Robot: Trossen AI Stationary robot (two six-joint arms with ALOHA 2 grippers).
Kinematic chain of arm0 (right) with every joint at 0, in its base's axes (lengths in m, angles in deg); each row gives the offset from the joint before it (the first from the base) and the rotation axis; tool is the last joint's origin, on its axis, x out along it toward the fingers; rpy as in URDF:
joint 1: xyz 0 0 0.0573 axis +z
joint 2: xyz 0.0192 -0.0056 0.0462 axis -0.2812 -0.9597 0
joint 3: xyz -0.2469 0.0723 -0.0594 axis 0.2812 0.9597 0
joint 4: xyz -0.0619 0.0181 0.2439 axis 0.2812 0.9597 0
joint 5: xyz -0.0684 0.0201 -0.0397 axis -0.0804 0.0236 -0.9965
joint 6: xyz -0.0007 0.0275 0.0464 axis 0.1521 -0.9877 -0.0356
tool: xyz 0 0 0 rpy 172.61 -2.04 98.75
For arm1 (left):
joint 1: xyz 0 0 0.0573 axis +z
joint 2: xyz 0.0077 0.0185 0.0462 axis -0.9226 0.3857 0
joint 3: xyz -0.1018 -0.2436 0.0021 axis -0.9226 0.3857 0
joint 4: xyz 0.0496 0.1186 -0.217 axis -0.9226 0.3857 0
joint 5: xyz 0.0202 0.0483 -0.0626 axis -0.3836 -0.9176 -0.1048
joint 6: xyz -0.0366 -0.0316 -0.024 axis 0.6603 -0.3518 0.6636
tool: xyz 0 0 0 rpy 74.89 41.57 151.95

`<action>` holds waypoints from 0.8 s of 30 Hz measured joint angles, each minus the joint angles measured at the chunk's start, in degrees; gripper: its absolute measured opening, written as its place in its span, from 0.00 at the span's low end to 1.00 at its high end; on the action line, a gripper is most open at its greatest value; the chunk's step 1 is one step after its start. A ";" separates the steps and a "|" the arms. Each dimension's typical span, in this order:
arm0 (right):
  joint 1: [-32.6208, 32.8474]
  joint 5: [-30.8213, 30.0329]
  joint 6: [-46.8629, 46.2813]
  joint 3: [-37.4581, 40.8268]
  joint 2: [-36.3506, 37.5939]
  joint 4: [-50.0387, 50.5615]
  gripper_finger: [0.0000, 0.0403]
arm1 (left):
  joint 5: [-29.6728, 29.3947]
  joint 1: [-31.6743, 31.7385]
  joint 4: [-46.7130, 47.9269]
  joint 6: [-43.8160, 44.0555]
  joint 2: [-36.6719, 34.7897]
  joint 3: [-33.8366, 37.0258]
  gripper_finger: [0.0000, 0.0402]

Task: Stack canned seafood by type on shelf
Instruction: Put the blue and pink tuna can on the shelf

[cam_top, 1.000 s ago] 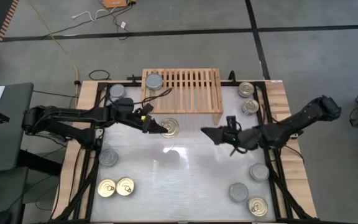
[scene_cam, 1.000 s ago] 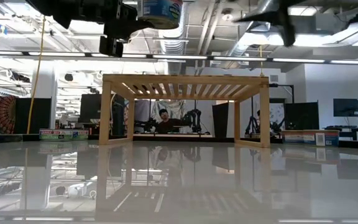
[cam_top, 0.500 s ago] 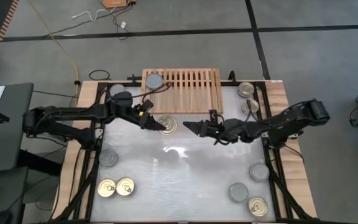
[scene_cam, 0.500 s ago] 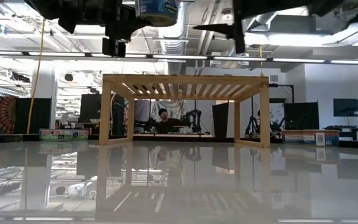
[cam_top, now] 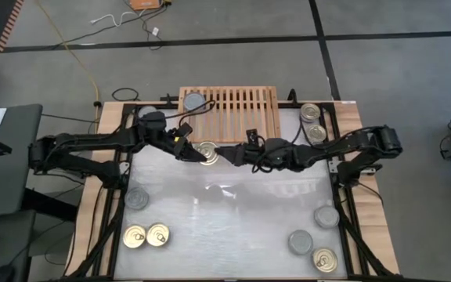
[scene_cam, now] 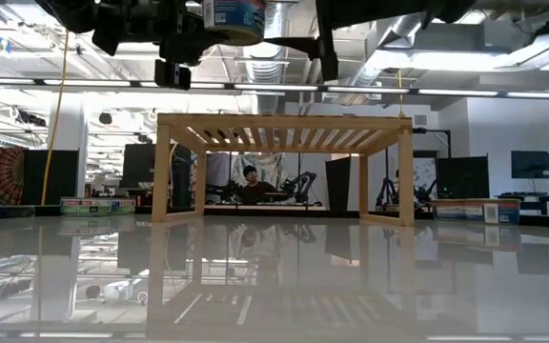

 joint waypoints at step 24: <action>-2.51 3.06 -0.04 0.02 0.06 1.42 0.73 | -0.16 1.53 -0.35 -0.44 0.08 -0.04 0.48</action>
